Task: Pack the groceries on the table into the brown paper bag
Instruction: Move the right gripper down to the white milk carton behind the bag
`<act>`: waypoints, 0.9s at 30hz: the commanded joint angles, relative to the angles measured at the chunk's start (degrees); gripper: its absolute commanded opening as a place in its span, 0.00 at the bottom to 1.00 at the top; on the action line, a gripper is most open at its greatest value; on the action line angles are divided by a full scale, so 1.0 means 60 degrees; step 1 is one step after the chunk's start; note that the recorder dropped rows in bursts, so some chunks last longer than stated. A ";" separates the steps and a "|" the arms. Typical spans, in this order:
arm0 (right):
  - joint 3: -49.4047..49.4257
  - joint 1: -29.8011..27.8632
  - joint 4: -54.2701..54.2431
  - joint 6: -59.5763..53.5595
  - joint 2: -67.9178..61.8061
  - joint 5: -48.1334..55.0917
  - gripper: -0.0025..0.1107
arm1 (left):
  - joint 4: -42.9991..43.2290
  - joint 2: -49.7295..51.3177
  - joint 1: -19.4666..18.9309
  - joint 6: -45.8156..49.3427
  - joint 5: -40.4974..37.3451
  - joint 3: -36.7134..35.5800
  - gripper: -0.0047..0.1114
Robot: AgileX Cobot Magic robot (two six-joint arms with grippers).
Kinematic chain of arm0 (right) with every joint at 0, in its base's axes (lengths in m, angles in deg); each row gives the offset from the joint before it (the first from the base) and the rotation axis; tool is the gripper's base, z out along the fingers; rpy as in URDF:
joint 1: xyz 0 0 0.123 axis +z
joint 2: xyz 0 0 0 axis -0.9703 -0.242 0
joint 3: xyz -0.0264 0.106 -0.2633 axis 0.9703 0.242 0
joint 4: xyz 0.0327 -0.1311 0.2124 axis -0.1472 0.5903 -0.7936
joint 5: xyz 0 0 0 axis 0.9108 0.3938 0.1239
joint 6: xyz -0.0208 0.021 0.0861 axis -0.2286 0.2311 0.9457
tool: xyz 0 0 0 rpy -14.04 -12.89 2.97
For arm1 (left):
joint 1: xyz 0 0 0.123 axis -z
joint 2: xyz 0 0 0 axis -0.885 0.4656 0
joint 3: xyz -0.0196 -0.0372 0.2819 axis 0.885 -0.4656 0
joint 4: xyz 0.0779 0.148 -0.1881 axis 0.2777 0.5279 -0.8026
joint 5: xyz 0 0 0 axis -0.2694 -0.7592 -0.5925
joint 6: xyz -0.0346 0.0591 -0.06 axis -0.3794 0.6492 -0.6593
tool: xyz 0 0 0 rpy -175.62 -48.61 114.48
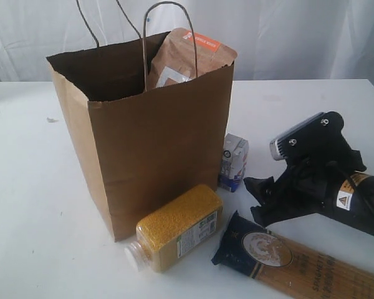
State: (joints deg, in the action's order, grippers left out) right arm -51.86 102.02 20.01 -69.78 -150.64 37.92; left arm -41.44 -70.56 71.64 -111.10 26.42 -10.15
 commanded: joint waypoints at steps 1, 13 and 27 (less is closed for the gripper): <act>0.0036 0.0036 0.0076 0.0889 -0.0035 -0.0748 0.68 | 0.0115 -0.0070 -0.0015 0.0001 0.0031 -0.0010 0.04; -0.0267 -0.0246 0.0165 0.0113 -0.1458 -0.0492 0.42 | 0.0115 -0.0070 -0.0015 0.0001 0.0031 -0.0010 0.04; -0.0539 -0.0246 0.0066 -0.0063 -0.1562 -0.0679 0.46 | 0.0115 -0.0070 -0.0015 0.0001 0.0031 -0.0010 0.04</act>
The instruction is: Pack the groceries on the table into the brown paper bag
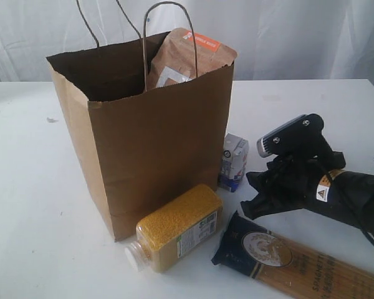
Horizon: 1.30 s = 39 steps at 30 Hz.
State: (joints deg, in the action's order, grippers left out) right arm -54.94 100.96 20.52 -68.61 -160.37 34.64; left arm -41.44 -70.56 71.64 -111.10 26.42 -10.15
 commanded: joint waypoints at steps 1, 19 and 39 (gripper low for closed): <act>-0.0025 -0.0068 0.0003 -0.0434 0.0060 -0.0133 0.51 | 0.0115 -0.0070 -0.0015 0.0001 0.0031 -0.0010 0.04; -0.1570 -0.0074 0.0356 -0.3092 -0.0989 0.1909 0.79 | 0.0115 -0.0070 -0.0015 0.0001 0.0031 -0.0010 0.04; -0.3859 -0.0074 0.1095 -0.3377 -0.2081 0.3422 0.79 | 0.0115 -0.0070 -0.0015 0.0001 0.0031 -0.0010 0.04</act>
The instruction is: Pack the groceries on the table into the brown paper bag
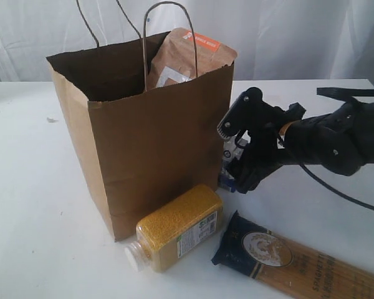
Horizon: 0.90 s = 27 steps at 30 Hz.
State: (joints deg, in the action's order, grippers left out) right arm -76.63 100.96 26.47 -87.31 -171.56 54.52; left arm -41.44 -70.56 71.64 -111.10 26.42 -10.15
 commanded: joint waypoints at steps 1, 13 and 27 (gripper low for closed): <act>-0.0267 -0.0074 0.0103 -0.0328 -0.0282 0.0109 0.79 | 0.0115 -0.0070 -0.0015 0.0001 0.0031 -0.0010 0.04; -0.0334 -0.0074 0.0083 -0.0602 -0.0717 0.0000 0.63 | 0.0115 -0.0070 -0.0015 0.0001 0.0031 -0.0010 0.04; -0.0317 -0.0074 0.0067 0.0281 0.0430 0.2371 0.09 | 0.0115 -0.0070 -0.0015 0.0001 0.0031 -0.0010 0.04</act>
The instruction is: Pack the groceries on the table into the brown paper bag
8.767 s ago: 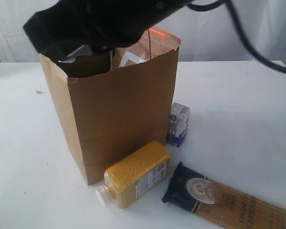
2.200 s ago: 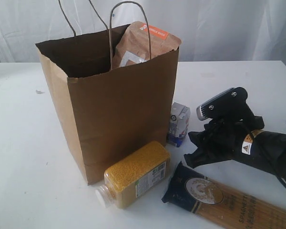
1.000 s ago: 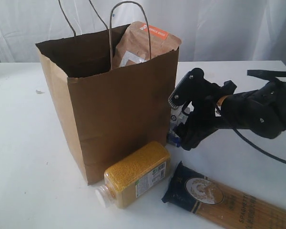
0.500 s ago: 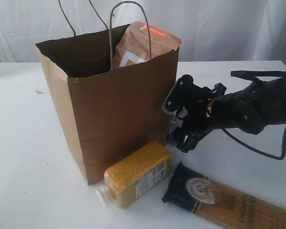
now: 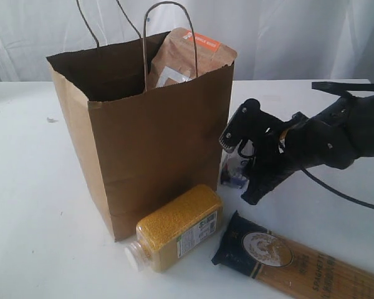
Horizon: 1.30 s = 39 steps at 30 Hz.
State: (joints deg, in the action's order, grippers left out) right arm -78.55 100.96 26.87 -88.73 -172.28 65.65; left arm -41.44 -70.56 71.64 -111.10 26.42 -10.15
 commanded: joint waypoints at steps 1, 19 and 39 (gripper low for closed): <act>0.0004 -0.0074 0.0001 0.0536 0.0663 0.0676 0.08 | 0.0115 -0.0070 -0.0015 0.0001 0.0031 -0.0010 0.04; 0.0037 -0.0074 -0.0089 0.0806 0.0876 0.1064 0.13 | 0.0115 -0.0070 -0.0015 0.0001 0.0031 -0.0010 0.04; -0.2914 -0.1321 -0.4128 -0.0066 -0.1068 0.5394 0.55 | 0.0115 -0.0070 -0.0015 0.0001 0.0031 -0.0010 0.04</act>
State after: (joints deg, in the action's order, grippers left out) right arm -95.00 93.59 4.34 -85.27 -177.09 96.39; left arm -41.44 -70.56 71.64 -111.10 26.42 -10.15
